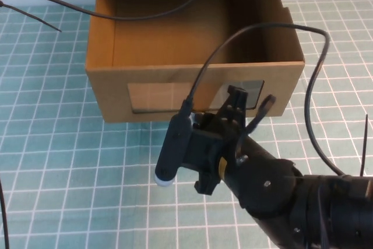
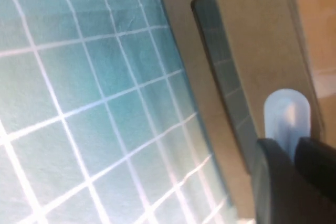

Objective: Open the shoe box
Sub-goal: 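Pull the top drawer of the cardboard box fully open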

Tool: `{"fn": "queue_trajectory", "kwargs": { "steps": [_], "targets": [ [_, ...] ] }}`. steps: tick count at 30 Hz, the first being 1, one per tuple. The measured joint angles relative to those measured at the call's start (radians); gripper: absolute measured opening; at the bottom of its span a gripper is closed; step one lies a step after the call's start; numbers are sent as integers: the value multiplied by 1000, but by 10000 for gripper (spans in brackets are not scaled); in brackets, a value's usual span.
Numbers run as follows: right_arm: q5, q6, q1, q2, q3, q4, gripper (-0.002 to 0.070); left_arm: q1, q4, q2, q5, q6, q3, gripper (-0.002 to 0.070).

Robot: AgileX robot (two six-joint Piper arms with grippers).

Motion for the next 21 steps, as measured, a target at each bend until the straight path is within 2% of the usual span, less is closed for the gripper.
{"fn": "queue_trajectory", "kwargs": {
  "steps": [3, 9, 11, 16, 19, 21],
  "targets": [
    [-6, 34, 2, -21, 1, 62, 135, 2, -10, -4, 6, 0, 0, -5],
    [-128, 47, 2, -138, 1, 141, 345, 7, -23, -28, 29, -11, 4, -5],
    [-183, 49, 2, -187, 1, 176, 385, 10, -13, -46, 39, -21, 9, -5],
    [-214, 49, 2, -324, 1, 228, 405, 9, 52, -124, 71, -41, 23, -5],
    [-90, 34, 2, -397, -22, 287, 376, 13, 93, -201, 98, -55, 23, -5],
    [44, -53, 2, -436, -67, 333, 333, 18, 111, -265, 124, -59, 23, -5]
  ]
}}
